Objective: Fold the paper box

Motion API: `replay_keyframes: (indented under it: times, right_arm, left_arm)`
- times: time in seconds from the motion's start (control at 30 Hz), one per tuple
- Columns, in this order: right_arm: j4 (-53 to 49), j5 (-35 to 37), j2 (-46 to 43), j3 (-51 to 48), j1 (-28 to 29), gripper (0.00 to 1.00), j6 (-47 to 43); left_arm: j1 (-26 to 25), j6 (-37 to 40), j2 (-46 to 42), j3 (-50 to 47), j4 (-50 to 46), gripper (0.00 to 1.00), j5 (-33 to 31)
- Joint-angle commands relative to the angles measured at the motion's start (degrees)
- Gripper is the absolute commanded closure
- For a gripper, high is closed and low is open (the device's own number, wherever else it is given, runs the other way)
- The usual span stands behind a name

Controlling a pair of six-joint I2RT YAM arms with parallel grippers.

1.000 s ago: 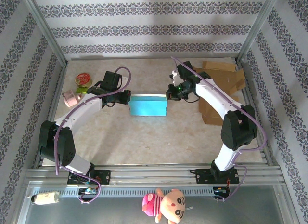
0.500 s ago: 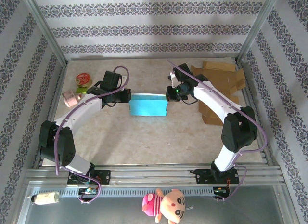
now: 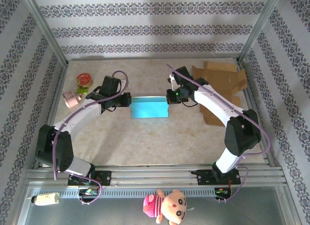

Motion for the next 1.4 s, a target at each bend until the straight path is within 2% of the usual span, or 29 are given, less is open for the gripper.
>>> replay_keyframes:
  times: [0.0, 0.37, 1.03, 1.2, 1.37]
  right_arm:
    - [0.38, -1.08, -0.19, -2.47, 2.83, 0.99, -1.61]
    - [-0.13, -0.34, -2.35, -0.76, 3.01, 0.87, -1.86]
    - [-1.44, 1.88, -5.13, 0.79, 3.01, 0.71, -2.16]
    - [-1.38, 1.35, -6.36, 2.30, 2.71, 0.68, -0.57]
    - [0.33, -0.31, -6.58, 2.88, 0.85, 0.66, 2.96]
  left_arm:
    - [-0.63, -2.37, -0.85, -3.40, 0.70, 0.91, 5.01]
    - [-0.61, -1.49, -5.04, -2.79, -0.14, 0.73, 2.53]
    - [-0.60, -1.41, -7.21, -2.24, -1.83, 0.59, 0.66]
    - [-0.61, -4.21, -9.29, -1.86, -0.89, 0.56, 0.39]
    - [0.53, -12.43, -9.14, 0.14, -2.38, 0.57, -1.43]
